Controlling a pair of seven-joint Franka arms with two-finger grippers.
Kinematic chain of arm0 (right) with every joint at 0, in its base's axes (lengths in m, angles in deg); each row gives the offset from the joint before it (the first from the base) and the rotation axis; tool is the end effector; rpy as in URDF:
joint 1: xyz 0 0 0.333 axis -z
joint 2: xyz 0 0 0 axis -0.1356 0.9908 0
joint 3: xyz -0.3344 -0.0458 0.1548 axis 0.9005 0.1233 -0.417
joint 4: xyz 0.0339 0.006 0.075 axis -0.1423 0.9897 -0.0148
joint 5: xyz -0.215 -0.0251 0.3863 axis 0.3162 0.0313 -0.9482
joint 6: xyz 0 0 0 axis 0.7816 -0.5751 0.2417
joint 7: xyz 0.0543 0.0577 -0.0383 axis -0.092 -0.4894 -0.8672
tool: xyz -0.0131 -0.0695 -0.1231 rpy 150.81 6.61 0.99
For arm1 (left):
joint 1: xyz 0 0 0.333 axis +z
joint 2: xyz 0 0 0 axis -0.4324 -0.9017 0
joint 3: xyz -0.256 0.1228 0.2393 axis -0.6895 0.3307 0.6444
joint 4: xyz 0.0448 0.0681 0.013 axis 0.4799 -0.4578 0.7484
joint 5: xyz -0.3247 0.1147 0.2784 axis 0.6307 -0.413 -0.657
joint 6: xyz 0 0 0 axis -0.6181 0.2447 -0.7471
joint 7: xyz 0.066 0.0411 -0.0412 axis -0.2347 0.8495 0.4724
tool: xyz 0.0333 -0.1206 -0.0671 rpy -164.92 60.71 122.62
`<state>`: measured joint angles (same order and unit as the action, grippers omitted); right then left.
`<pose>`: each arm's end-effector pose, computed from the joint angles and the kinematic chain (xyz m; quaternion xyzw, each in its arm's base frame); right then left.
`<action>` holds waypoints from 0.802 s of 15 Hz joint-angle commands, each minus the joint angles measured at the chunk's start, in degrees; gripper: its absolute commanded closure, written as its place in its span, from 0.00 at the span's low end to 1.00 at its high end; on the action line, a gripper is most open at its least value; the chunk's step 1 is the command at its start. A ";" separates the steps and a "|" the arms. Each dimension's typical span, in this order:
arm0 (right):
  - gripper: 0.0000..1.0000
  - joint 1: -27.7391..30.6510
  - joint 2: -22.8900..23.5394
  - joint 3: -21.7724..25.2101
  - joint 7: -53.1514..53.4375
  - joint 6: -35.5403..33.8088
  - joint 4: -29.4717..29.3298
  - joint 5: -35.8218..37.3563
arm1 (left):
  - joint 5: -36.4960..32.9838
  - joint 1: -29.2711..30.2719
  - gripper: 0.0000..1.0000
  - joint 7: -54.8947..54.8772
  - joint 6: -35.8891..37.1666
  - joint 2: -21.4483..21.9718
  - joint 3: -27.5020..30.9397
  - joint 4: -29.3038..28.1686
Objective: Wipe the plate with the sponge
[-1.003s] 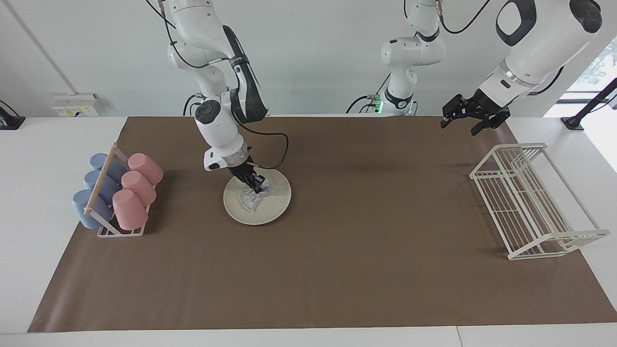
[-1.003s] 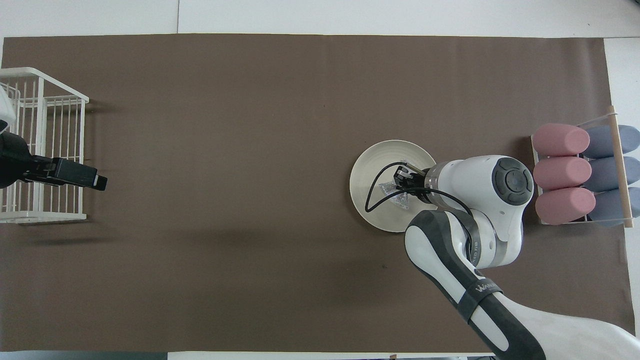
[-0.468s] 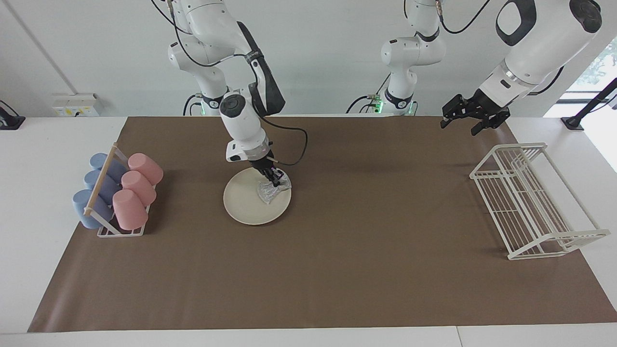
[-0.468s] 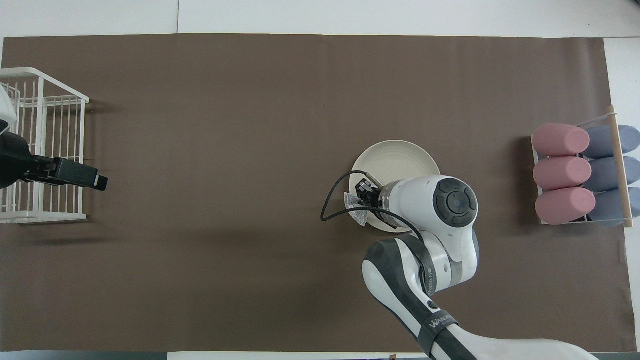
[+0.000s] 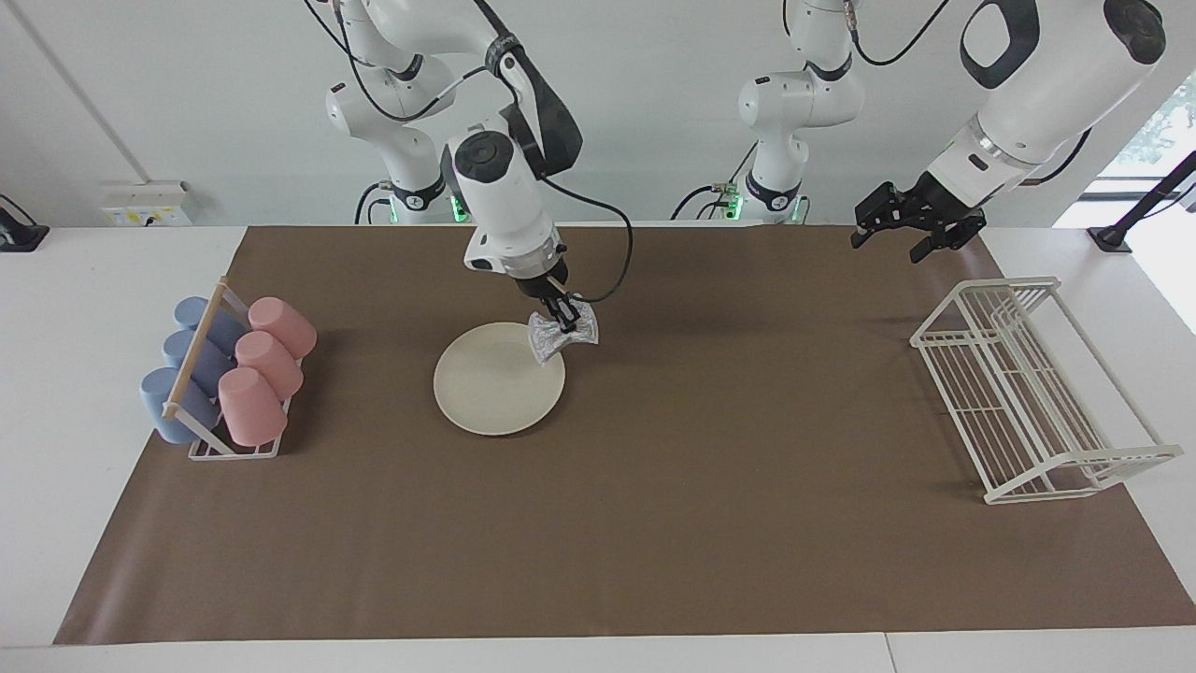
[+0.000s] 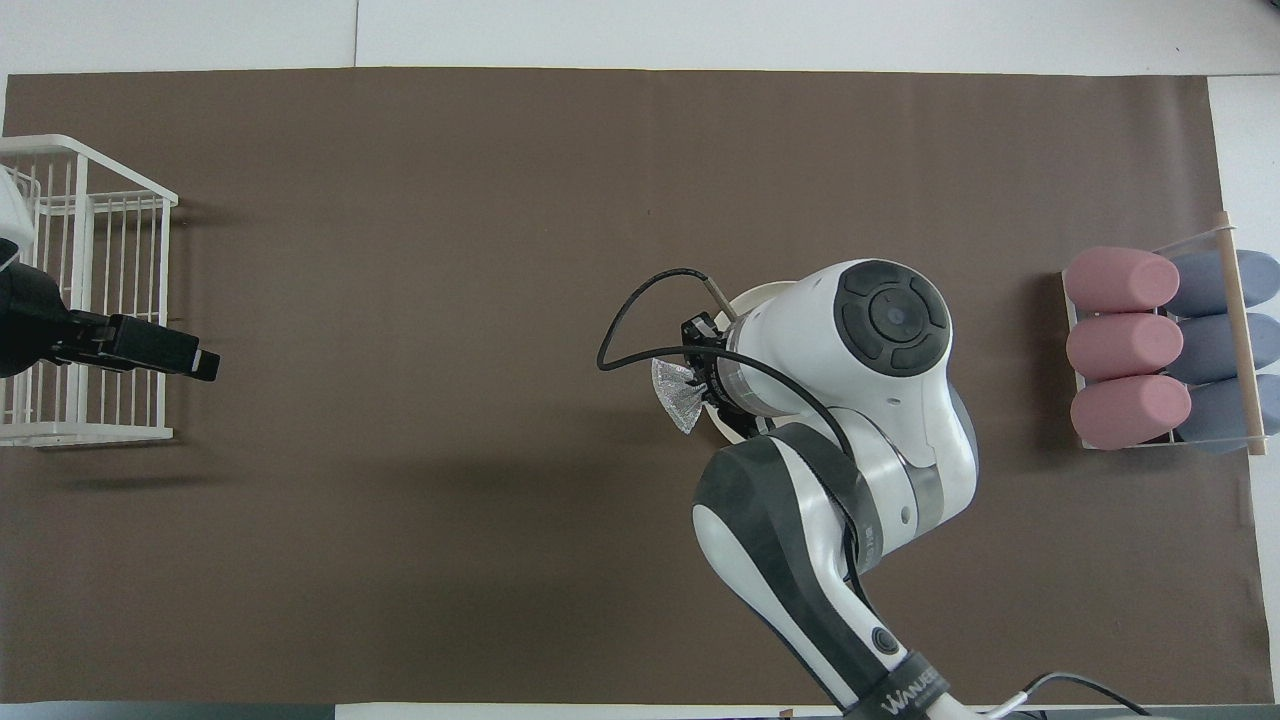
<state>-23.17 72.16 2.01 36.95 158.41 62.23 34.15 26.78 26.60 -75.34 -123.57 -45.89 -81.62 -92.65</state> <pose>0.5554 0.3400 0.4419 -0.8590 0.5018 0.0645 0.0787 0.5654 -0.0564 0.6088 0.9879 -0.0979 -0.0539 0.1074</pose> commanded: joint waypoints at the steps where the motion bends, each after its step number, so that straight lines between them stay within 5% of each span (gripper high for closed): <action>1: 1.00 -2.16 -0.64 -0.20 7.44 -7.04 -4.92 2.67 | 0.55 -0.54 0.00 0.64 0.85 0.94 0.39 -0.12; 4: 1.00 -6.02 -2.58 -0.29 16.91 -7.77 -5.45 1.80 | 9.92 1.29 0.00 0.64 1.46 2.07 1.35 -2.65; 8: 1.00 -12.96 -2.50 -0.29 30.63 -6.19 -7.47 1.62 | 27.85 6.39 0.00 0.29 1.38 5.85 1.36 -12.93; 12: 1.00 -17.54 -1.71 -0.29 39.09 -5.74 -10.72 1.88 | 42.09 5.52 0.01 -2.41 -0.12 6.21 1.27 -20.58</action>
<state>-39.95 69.61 1.67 72.93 152.49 53.56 35.43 62.82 32.43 -75.54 -121.95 -41.94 -80.30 -107.79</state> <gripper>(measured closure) 0.868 0.000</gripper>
